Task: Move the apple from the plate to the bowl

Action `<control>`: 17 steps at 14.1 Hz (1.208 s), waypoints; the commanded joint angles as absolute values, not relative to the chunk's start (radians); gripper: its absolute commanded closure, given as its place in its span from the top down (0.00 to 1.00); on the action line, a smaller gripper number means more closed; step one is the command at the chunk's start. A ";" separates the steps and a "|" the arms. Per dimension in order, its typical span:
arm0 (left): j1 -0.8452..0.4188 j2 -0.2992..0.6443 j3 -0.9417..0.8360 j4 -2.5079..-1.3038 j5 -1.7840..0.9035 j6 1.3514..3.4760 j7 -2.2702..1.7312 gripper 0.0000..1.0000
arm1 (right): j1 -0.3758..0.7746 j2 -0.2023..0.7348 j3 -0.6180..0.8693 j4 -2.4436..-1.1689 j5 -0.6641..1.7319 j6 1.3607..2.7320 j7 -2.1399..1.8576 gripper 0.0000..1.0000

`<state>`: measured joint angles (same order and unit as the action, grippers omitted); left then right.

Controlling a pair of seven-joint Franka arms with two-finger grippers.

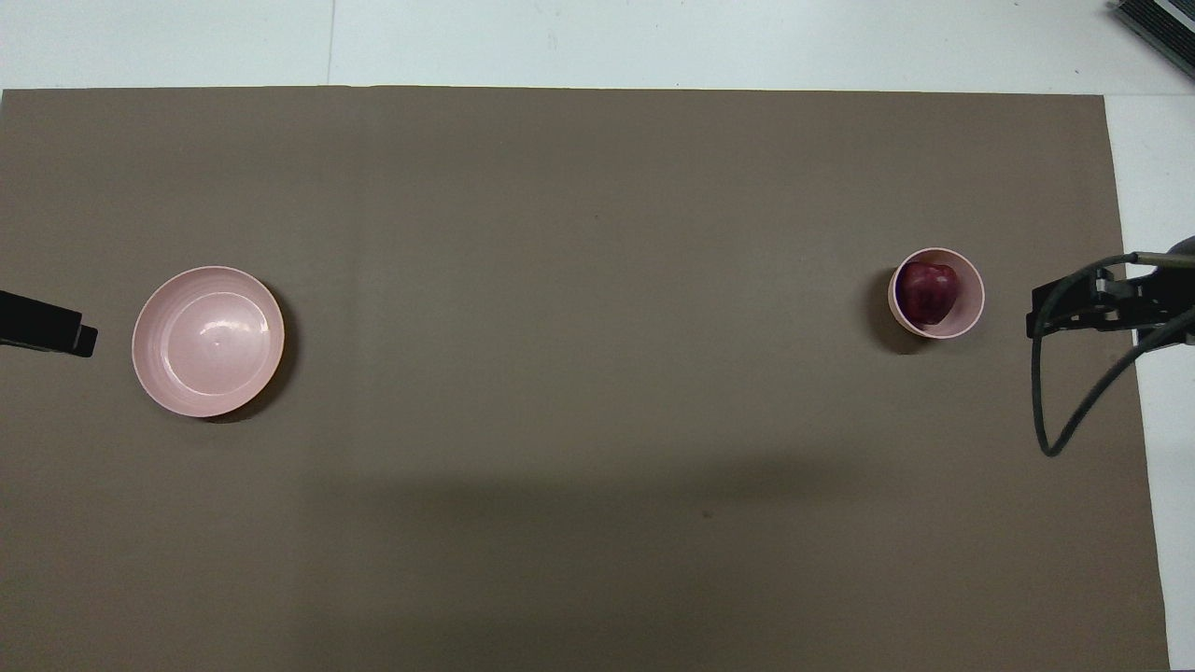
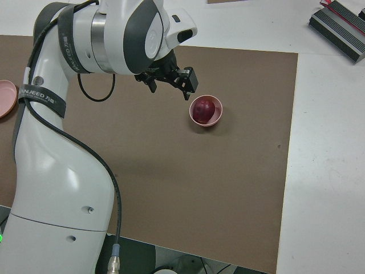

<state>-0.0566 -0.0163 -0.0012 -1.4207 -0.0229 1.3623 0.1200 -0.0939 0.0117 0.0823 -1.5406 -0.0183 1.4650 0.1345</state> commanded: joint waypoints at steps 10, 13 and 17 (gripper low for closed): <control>-0.063 -0.025 0.003 -1.424 -0.009 1.385 0.127 1.00 | -0.101 0.029 0.123 -1.479 -0.015 1.440 0.092 1.00; -0.061 -0.026 0.003 -1.425 -0.009 1.385 0.127 1.00 | -0.097 0.028 0.123 -1.479 -0.017 1.442 0.098 1.00; -0.063 -0.026 0.003 -1.425 -0.011 1.379 0.126 1.00 | -0.097 0.028 0.123 -1.479 -0.018 1.440 0.097 1.00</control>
